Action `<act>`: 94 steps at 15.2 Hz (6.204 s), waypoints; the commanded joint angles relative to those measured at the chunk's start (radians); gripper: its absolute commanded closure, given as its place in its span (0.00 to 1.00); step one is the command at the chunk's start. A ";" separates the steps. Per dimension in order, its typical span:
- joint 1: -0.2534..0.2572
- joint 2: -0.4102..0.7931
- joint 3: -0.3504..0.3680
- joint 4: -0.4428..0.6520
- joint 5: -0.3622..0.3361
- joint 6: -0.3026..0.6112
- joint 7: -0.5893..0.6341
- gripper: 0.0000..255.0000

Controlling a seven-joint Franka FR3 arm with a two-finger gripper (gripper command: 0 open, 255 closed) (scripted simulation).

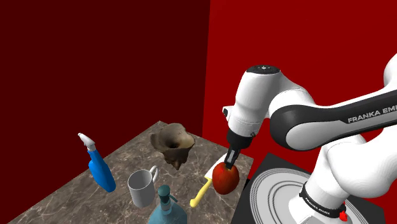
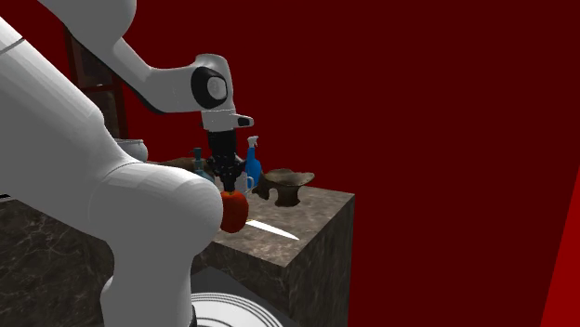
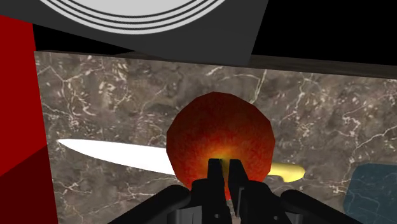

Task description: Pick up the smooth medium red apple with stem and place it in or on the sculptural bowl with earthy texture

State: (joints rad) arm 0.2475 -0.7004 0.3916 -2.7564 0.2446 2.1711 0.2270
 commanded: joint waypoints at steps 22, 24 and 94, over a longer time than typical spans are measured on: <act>-0.013 -0.065 -0.052 0.176 -0.039 -0.240 -0.003 1.00; -0.015 -0.067 -0.057 0.202 -0.044 -0.268 -0.003 1.00; -0.145 0.768 -0.071 1.148 -0.301 -0.404 -0.003 1.00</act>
State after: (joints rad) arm 0.1031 0.0695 0.3210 -1.5922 -0.0573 1.7514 0.2235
